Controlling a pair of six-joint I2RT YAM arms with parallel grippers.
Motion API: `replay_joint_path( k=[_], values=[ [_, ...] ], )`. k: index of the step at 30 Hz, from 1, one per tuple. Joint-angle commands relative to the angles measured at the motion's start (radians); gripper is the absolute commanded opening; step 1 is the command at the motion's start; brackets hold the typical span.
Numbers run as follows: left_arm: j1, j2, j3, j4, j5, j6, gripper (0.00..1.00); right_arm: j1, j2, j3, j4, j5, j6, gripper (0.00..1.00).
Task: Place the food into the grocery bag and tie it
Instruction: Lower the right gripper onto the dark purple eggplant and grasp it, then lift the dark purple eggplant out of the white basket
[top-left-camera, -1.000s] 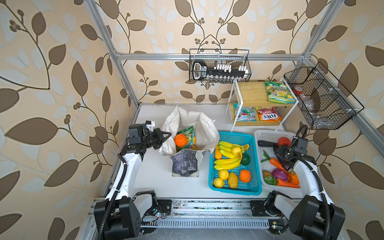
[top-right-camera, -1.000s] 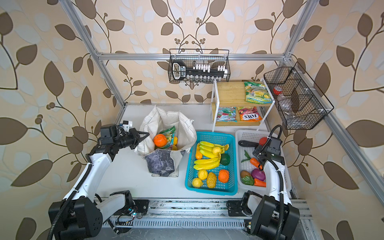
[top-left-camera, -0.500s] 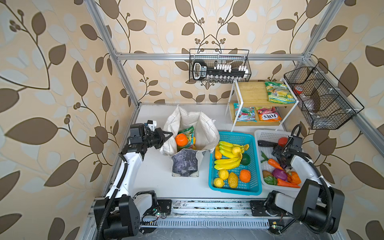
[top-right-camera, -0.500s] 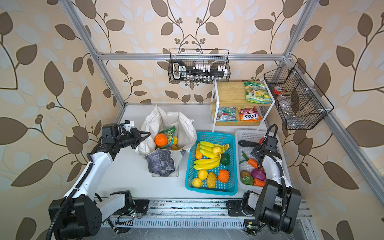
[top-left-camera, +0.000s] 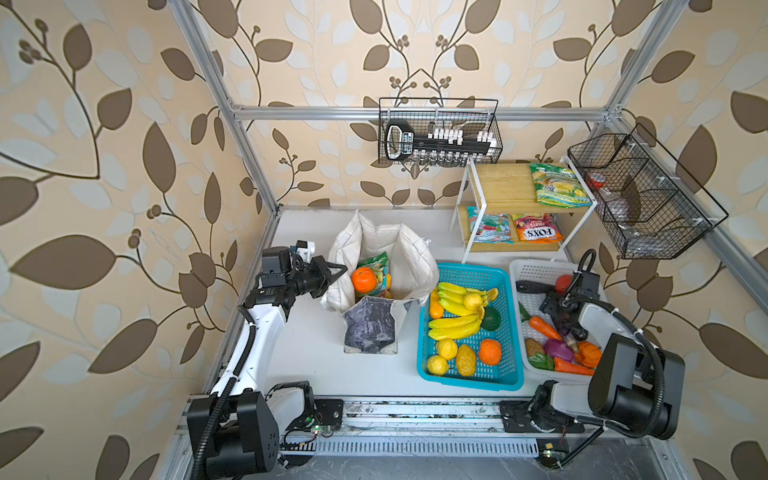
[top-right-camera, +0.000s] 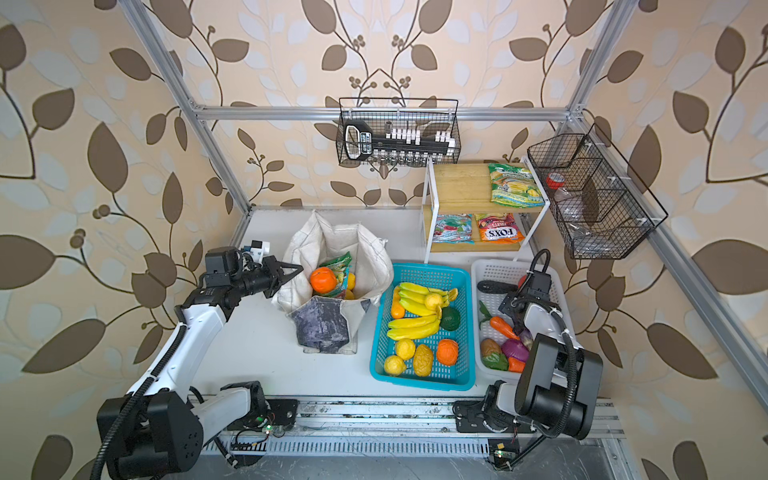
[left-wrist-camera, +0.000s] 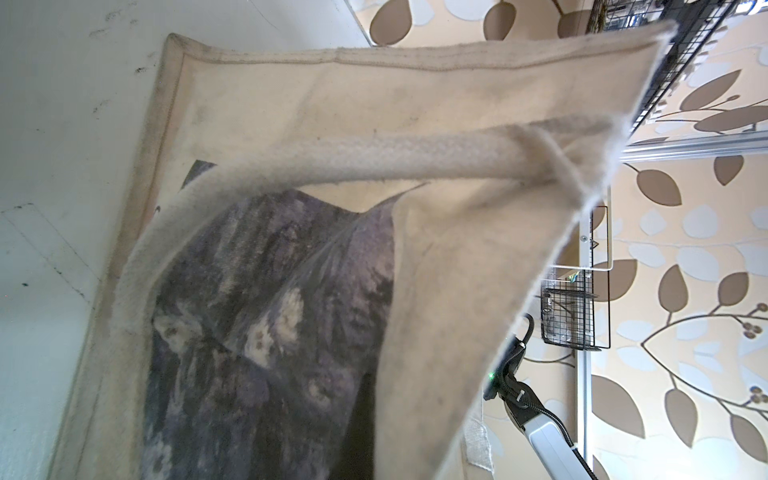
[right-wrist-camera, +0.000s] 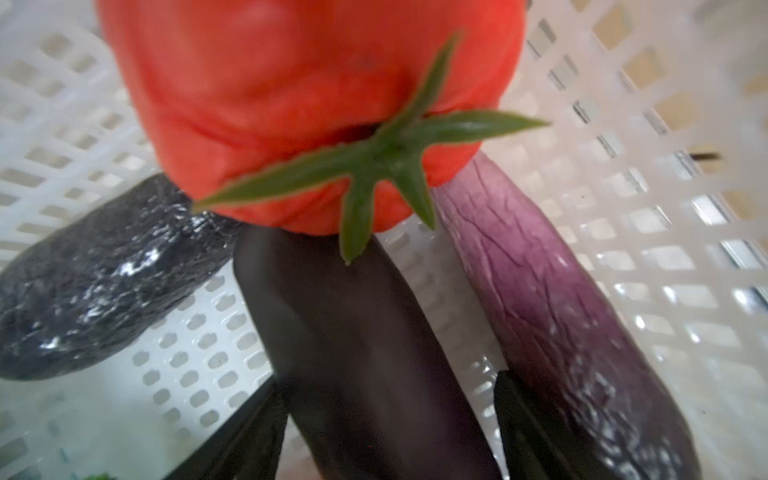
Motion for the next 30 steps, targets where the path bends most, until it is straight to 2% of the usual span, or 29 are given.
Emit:
replay_joint_path(
  k=[1,9,15,30],
  values=[
    [-0.011,-0.024,0.016,-0.013,0.023,0.021,0.0,0.0,0.033,0.027,0.001,0.0,-0.029,0.79],
    [-0.01,-0.027,0.018,-0.015,0.029,0.023,0.0,0.004,0.066,0.03,0.025,-0.006,-0.04,0.71],
    [-0.004,-0.049,0.023,-0.027,0.014,0.035,0.0,0.01,0.062,0.03,0.03,-0.027,-0.053,0.53],
    [-0.003,-0.046,0.024,-0.032,0.008,0.038,0.0,0.034,-0.127,0.035,-0.038,-0.089,-0.038,0.51]
  ],
)
